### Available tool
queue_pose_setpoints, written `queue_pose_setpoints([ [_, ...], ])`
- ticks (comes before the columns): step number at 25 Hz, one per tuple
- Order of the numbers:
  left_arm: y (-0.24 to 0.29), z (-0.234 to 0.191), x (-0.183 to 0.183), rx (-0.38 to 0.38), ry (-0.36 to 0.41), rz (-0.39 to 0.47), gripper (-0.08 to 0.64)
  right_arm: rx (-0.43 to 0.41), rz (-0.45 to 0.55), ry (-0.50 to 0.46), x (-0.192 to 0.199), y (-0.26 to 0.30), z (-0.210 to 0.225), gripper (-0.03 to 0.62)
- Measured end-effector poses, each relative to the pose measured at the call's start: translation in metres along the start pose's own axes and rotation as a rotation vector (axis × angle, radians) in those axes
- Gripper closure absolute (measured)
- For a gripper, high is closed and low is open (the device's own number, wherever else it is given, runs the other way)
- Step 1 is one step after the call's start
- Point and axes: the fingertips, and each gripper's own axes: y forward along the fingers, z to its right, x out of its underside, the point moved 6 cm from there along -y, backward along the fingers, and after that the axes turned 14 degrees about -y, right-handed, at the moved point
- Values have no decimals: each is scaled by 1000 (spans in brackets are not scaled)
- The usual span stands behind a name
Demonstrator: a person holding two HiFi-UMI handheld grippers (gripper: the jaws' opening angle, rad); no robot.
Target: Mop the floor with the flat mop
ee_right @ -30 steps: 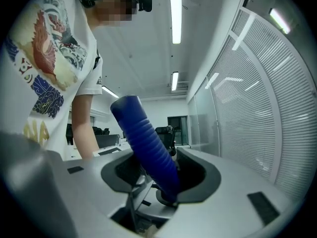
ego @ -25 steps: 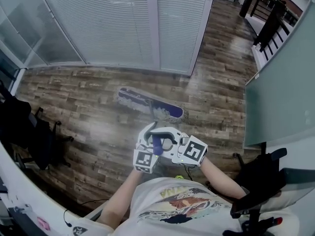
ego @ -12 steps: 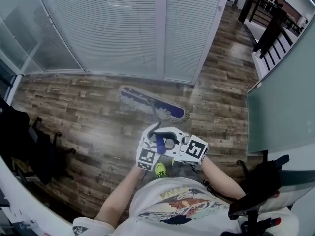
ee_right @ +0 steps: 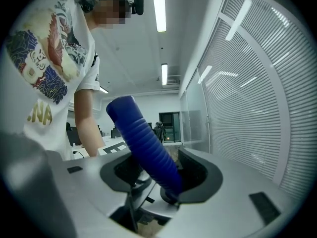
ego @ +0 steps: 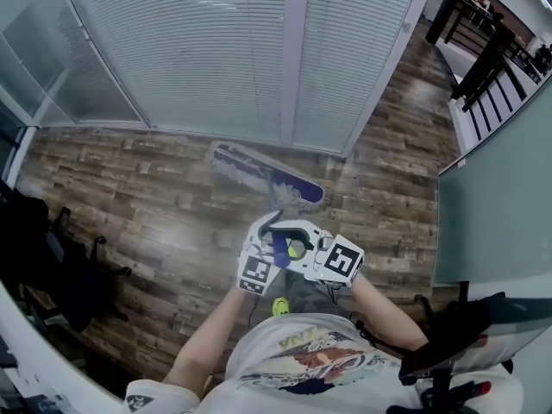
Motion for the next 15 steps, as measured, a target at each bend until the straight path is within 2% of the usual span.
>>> queue_pose_setpoints([
  [4, 40, -45, -16, -1, 23, -18, 422, -7, 9, 4, 12, 18, 59, 379],
  [9, 95, -98, -42, -45, 27, -17, 430, -32, 23, -6, 18, 34, 140, 379],
  [15, 137, -132, -66, -73, 58, -17, 440, -16, 57, -14, 21, 40, 200, 380],
])
